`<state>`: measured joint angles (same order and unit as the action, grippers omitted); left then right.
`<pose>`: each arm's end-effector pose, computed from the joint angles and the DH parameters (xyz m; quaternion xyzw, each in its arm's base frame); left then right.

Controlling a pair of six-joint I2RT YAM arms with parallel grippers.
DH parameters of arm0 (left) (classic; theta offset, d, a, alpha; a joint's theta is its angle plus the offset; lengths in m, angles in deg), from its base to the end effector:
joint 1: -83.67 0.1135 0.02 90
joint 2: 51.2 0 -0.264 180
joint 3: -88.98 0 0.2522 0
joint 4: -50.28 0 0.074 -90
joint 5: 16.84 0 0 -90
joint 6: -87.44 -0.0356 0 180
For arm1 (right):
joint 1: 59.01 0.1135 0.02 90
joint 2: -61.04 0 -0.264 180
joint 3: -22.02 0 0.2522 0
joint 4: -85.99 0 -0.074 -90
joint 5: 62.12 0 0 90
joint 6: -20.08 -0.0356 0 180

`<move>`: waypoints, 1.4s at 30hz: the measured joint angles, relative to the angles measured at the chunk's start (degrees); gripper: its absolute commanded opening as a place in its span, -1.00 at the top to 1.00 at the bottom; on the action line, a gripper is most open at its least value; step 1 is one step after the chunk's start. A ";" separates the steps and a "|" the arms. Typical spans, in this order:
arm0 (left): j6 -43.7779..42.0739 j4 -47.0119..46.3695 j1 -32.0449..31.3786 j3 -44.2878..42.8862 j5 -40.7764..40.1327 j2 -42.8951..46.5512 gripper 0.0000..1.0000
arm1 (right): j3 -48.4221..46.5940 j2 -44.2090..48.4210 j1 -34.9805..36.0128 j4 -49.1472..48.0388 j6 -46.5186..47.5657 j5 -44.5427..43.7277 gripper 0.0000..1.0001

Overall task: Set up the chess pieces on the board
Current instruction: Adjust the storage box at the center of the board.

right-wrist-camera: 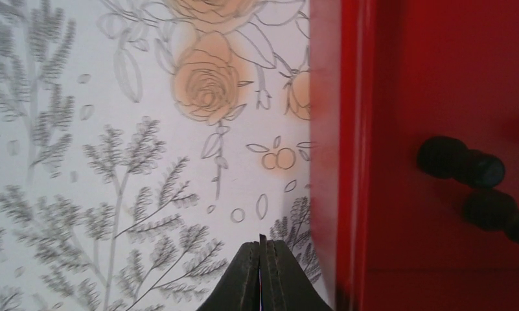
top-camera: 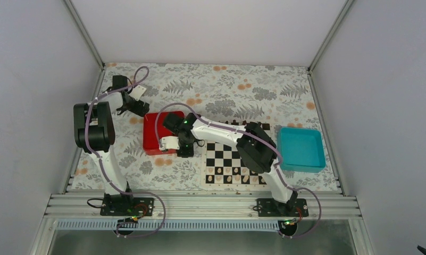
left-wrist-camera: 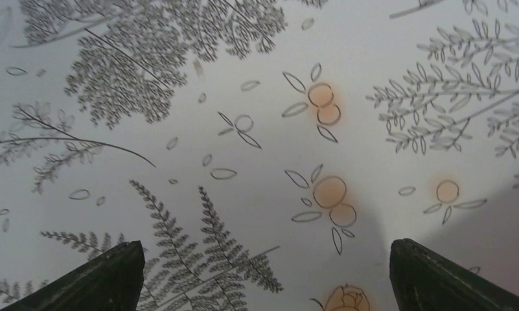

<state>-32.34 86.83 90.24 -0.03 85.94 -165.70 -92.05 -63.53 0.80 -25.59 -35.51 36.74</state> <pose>0.4063 0.0389 0.1492 0.2203 0.9392 -0.0277 0.2618 0.2159 0.3820 0.1778 -0.7321 0.6699 0.0962 0.0770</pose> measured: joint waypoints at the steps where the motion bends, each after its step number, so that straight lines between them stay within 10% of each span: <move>1: -0.35 0.09 0.04 0.39 0.02 0.02 -0.88 | 0.04 -0.46 -0.02 -0.39 -0.04 -0.55 0.92; 42: -10.27 7.41 1.09 19.19 2.60 26.49 -0.82 | -0.59 -0.22 -16.39 -9.62 0.15 -9.55 0.92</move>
<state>-42.62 94.24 91.33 19.16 88.54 -139.21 -92.64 -63.75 -15.59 -35.21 -35.35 27.19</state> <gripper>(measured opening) 0.915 0.042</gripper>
